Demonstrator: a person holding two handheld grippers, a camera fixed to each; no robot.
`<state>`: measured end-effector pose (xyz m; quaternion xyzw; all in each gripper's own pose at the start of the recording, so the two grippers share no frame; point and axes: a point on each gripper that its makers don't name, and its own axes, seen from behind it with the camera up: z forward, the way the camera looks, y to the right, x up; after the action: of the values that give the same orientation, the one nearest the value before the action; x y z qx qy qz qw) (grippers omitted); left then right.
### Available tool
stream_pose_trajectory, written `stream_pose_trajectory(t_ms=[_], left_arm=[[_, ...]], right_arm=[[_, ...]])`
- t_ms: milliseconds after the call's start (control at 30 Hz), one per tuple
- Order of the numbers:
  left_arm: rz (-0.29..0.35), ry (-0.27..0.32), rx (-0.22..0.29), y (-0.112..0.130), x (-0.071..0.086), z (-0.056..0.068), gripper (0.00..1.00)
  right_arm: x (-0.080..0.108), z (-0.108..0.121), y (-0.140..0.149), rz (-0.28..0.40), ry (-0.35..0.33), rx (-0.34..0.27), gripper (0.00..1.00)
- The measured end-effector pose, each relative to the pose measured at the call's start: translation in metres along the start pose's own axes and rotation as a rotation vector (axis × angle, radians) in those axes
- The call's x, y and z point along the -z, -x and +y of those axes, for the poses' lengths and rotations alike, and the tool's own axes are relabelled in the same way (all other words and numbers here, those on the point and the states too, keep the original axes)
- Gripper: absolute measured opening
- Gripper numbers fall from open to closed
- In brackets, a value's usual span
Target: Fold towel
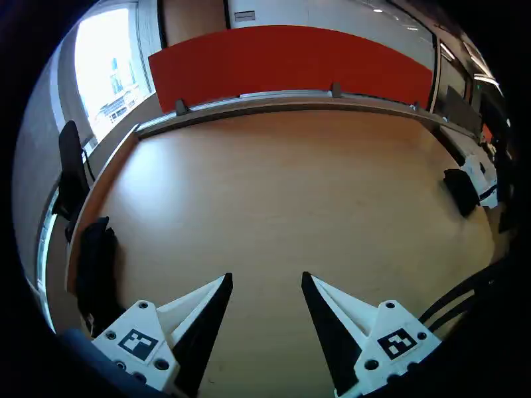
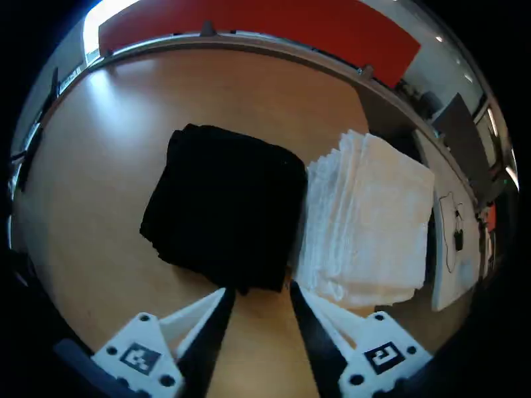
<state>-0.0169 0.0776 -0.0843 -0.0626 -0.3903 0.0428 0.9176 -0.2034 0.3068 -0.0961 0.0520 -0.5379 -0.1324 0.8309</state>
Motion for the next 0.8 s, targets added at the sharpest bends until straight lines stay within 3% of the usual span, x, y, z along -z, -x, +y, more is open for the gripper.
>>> stream_pose_trajectory(t_ms=[800], left_arm=[[0.009,0.010,-0.003,-0.006,-0.003,0.001,0.76]], right_arm=[[0.018,0.017,-0.007,0.029,0.066,0.015,0.70]])
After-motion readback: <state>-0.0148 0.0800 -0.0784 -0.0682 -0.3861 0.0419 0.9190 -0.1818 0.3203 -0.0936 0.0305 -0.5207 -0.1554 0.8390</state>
